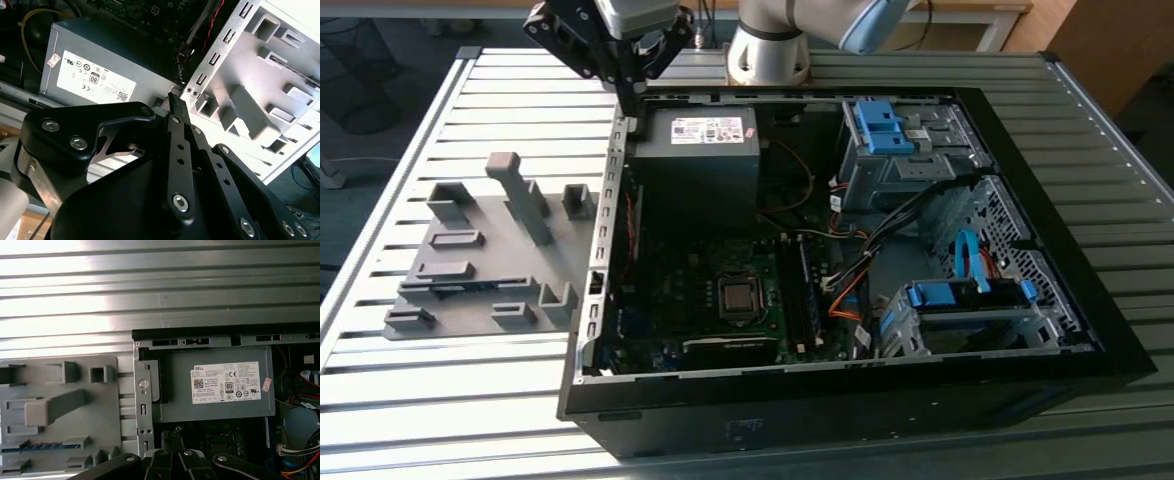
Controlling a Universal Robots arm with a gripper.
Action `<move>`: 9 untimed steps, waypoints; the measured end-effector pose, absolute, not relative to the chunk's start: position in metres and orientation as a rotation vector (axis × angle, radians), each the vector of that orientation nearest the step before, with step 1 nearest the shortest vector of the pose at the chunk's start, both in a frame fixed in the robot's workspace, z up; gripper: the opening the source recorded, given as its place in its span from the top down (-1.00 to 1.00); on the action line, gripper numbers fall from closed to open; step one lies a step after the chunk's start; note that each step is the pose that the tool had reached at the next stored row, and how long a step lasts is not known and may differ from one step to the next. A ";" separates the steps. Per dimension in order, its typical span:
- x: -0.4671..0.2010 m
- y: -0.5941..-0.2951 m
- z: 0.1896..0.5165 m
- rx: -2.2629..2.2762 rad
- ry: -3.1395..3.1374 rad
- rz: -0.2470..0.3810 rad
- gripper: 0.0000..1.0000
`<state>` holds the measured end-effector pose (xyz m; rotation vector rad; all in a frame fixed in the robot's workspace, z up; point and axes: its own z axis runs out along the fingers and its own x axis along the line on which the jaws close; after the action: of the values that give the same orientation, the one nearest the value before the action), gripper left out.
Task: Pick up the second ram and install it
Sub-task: 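Reach for the second ram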
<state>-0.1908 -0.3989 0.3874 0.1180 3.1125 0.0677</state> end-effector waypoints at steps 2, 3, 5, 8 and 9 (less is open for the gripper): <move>-0.191 -0.399 0.387 0.118 3.112 0.068 0.79; -0.192 -0.399 0.387 0.118 3.112 0.068 0.79; -0.193 -0.399 0.387 0.118 3.112 0.068 0.79; -0.194 -0.399 0.387 0.118 3.112 0.068 0.79; -0.194 -0.399 0.387 0.118 3.112 0.068 0.79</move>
<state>-0.1938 -0.3989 0.3870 0.1180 3.1125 0.0676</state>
